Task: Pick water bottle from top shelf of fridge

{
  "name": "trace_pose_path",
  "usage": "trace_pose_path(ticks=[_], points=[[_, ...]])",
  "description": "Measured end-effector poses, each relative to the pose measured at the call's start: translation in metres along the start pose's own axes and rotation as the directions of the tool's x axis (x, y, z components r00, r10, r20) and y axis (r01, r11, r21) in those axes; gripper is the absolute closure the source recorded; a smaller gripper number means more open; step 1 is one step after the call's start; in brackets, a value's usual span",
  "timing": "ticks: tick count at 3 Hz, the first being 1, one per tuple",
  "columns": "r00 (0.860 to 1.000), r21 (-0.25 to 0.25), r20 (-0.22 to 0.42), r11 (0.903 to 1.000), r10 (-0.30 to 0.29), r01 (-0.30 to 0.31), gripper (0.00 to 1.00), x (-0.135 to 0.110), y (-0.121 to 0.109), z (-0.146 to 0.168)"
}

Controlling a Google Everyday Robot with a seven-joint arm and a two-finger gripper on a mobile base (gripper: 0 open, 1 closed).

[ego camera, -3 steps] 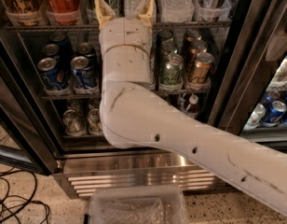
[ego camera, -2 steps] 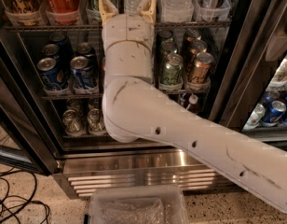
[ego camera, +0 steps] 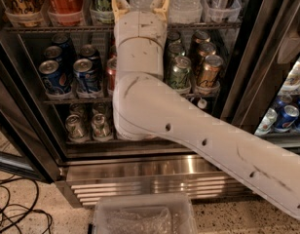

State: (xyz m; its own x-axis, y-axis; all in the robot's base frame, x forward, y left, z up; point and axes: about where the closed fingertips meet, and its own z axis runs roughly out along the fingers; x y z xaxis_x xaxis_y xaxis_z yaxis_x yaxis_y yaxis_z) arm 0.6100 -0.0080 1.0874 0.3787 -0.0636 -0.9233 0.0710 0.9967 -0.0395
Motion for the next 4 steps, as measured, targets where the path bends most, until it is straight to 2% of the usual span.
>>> trace_pose_path(ticks=[1,3,4], points=[[1.0,-0.028,-0.026,0.9996,0.007,-0.008,0.3,0.009,0.001,0.017],[0.999,-0.01,-0.042,0.9999,0.008,-0.008,0.28,0.019,-0.008,0.035],[0.999,-0.017,-0.052,0.9998,0.009,-0.01,0.28,0.025,-0.008,0.047]])
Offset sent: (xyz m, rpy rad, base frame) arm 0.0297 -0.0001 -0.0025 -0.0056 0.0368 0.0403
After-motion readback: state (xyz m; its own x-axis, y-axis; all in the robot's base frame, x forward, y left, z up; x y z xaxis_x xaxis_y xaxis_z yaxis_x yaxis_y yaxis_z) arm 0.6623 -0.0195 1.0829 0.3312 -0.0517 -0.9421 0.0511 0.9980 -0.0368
